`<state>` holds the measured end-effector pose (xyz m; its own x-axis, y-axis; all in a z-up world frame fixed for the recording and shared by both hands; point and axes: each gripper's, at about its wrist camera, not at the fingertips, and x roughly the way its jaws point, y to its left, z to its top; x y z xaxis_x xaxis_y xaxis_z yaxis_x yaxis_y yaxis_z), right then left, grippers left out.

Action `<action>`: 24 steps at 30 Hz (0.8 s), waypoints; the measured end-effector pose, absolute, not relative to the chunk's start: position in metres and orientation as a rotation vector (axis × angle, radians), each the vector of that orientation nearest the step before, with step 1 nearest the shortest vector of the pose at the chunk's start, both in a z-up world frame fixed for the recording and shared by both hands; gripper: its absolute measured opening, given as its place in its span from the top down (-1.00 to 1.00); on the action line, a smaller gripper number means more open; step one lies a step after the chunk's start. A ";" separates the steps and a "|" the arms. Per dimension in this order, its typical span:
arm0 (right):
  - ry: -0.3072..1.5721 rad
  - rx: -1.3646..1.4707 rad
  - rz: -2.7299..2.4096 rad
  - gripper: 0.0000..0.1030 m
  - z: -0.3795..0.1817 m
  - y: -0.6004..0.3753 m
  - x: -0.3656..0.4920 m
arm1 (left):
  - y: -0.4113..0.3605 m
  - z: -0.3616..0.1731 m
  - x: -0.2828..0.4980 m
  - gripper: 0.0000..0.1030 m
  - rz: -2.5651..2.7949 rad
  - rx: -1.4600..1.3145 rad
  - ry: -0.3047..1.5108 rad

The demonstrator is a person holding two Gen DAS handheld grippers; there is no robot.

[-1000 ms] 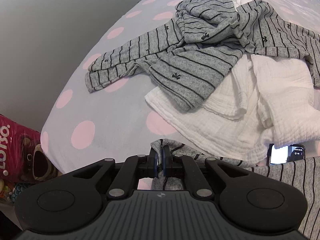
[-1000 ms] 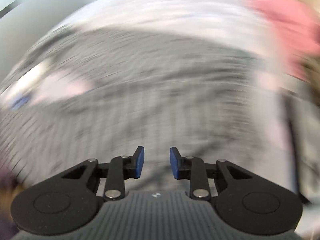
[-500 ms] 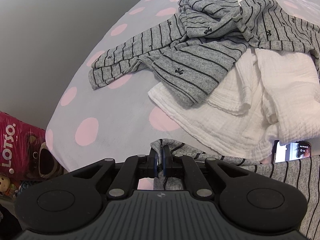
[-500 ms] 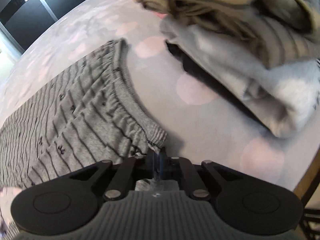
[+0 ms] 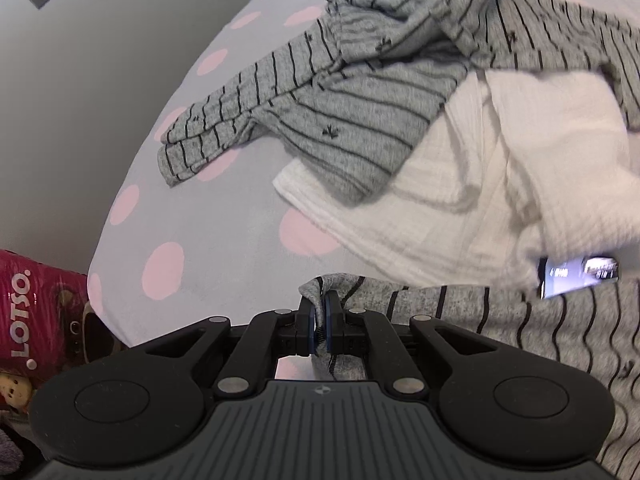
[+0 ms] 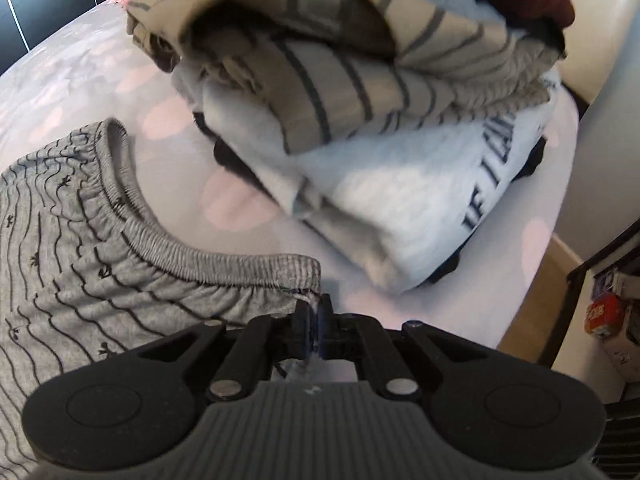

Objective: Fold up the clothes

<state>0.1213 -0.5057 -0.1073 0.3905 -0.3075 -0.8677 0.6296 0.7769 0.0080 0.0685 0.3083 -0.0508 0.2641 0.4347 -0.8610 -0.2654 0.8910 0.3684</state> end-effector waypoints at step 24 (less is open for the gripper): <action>0.619 -0.492 0.428 0.09 -0.055 -0.316 0.066 | 0.221 -0.008 0.010 0.63 0.064 0.450 0.976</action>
<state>0.0655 -0.3156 -0.0552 0.7350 0.2305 -0.6376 -0.5151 0.8014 -0.3041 0.0096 0.2205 -0.0082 0.5660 0.2517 -0.7851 0.1464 0.9064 0.3962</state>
